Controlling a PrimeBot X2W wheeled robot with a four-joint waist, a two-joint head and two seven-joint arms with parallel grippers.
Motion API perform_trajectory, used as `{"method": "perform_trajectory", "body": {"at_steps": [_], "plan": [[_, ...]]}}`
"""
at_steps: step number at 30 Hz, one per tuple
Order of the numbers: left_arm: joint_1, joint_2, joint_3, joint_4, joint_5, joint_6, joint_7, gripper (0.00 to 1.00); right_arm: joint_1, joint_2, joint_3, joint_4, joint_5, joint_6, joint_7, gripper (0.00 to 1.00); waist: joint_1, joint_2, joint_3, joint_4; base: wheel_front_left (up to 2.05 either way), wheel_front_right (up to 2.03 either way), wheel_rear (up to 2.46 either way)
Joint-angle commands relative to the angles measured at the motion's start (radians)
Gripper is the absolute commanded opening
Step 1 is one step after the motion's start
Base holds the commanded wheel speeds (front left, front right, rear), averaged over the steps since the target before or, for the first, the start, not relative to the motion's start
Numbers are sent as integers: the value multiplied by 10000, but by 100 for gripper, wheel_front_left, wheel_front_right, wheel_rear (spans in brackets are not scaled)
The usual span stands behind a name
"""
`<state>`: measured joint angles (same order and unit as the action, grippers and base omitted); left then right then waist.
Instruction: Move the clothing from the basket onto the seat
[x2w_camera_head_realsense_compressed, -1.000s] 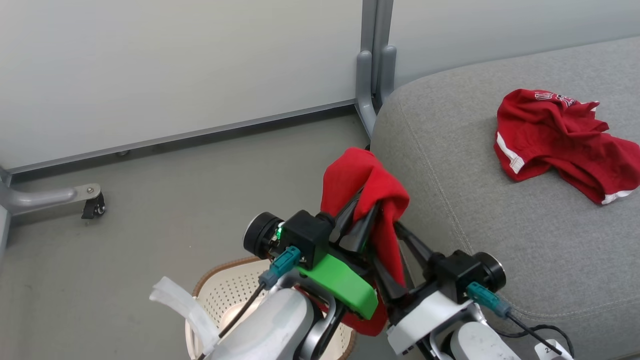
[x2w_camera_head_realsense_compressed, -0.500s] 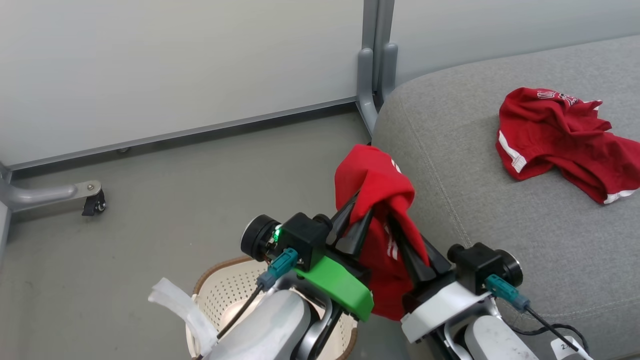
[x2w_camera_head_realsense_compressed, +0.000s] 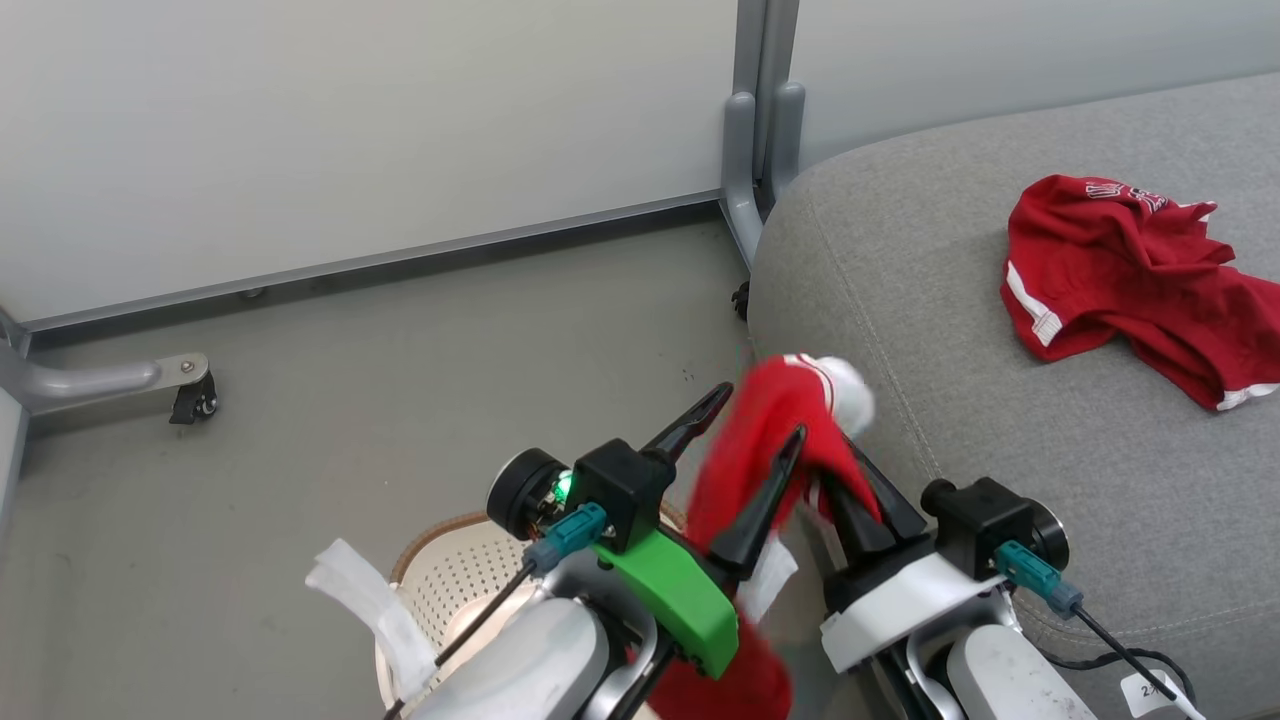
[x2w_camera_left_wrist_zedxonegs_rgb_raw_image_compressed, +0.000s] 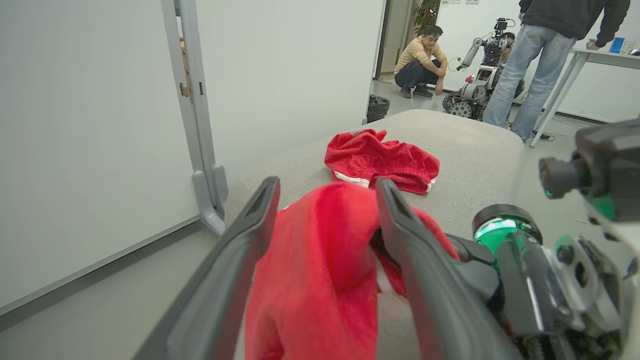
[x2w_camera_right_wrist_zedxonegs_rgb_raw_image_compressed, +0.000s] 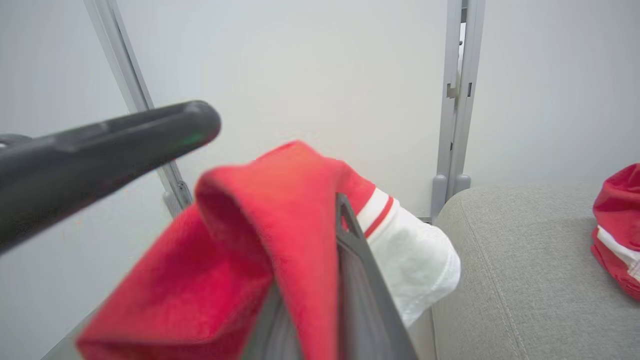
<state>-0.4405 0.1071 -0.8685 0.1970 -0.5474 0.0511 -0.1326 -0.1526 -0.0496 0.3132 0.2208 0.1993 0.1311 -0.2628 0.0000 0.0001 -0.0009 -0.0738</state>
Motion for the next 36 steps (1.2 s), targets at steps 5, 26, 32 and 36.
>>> {"method": "perform_trajectory", "body": {"at_steps": [5,26,32,36], "plan": [[74,226,-68,-248,-109,-73,263,100,33,-16,-3,38,12,-7,-33,0,0,-1,2,-8,0,0,0],[89,309,-143,-279,-208,54,192,100,24,-16,24,13,-41,-7,-33,0,0,-1,-104,-41,0,0,0],[198,336,-197,-225,-260,100,185,100,-108,-19,-163,-359,-29,-7,-33,0,0,-1,-129,-229,0,0,0],[150,426,-203,-302,-169,104,133,100,-279,-19,-472,-878,-47,-7,-32,0,0,-1,14,-624,0,0,0]]}}
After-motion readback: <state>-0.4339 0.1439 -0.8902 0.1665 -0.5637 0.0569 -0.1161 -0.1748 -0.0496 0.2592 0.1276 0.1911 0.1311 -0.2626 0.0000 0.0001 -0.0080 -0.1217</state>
